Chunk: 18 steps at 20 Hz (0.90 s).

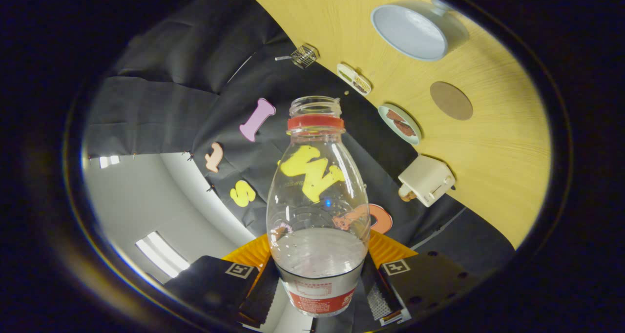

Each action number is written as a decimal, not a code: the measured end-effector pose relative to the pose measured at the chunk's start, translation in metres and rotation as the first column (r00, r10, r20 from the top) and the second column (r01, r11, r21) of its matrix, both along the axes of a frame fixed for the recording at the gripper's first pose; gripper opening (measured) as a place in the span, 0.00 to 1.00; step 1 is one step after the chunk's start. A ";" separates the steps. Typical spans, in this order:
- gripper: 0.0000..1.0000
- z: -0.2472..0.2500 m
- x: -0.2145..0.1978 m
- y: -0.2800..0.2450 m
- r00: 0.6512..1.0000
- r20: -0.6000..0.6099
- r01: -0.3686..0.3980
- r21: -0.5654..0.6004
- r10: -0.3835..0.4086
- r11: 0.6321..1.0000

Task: Take the bottle from table, then pour the juice into the cup, finally place the bottle on the coaster

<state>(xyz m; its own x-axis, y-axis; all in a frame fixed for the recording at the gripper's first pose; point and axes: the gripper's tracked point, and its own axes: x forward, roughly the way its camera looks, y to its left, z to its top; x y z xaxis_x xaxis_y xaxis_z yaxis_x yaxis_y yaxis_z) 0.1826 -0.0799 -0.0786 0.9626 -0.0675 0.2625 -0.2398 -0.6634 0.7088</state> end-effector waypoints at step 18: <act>0.80 -0.050 -0.002 0.042 0.982 -0.188 -0.122 -0.640 0.000 0.758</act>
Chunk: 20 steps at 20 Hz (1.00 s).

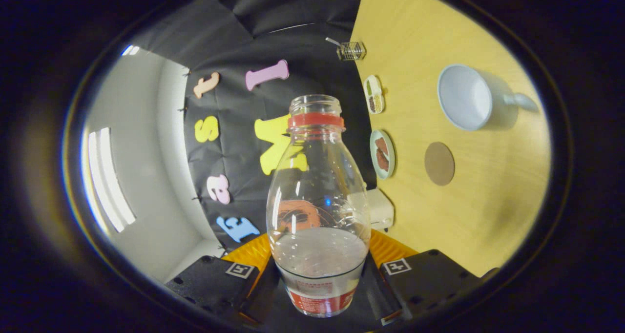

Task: Take the bottle from table, then pour the juice into the cup, finally place the bottle on the coaster

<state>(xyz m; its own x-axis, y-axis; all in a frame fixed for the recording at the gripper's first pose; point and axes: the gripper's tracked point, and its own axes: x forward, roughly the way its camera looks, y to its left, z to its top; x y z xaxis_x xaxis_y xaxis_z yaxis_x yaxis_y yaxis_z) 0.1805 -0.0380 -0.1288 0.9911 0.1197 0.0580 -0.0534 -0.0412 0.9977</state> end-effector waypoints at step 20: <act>0.82 0.042 0.034 -0.017 0.998 0.003 0.019 -0.962 -0.059 0.273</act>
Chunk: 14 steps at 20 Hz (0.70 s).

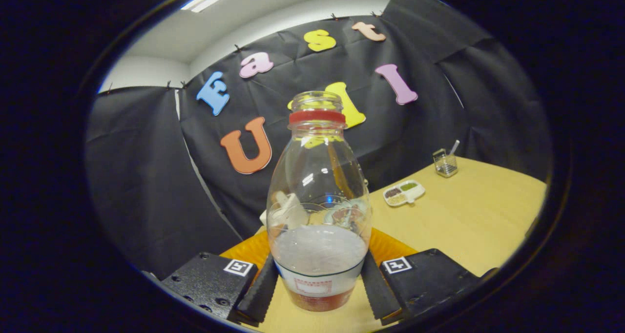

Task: Take the bottle from table, then pour the juice into the cup, finally place the bottle on the coaster

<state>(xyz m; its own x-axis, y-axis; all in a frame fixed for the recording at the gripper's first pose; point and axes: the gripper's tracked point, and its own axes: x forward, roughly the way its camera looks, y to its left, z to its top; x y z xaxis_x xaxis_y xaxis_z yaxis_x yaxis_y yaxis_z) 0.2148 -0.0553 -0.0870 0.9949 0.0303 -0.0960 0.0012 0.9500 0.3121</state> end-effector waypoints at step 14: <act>0.82 -0.064 0.099 -0.006 0.999 0.016 0.044 -0.288 -0.042 0.957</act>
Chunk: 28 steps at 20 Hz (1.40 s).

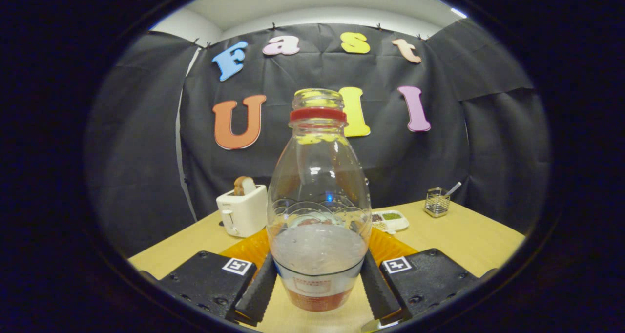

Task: Take the bottle from table, then pour the juice into the cup, finally place the bottle on the coaster

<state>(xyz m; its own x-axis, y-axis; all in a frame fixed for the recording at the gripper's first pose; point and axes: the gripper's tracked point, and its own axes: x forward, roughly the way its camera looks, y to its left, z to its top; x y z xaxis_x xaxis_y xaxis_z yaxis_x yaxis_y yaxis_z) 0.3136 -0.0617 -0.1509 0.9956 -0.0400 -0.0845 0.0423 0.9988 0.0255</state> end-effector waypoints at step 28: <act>1.00 -0.088 0.035 0.000 0.998 -0.041 0.037 -0.002 -0.037 0.999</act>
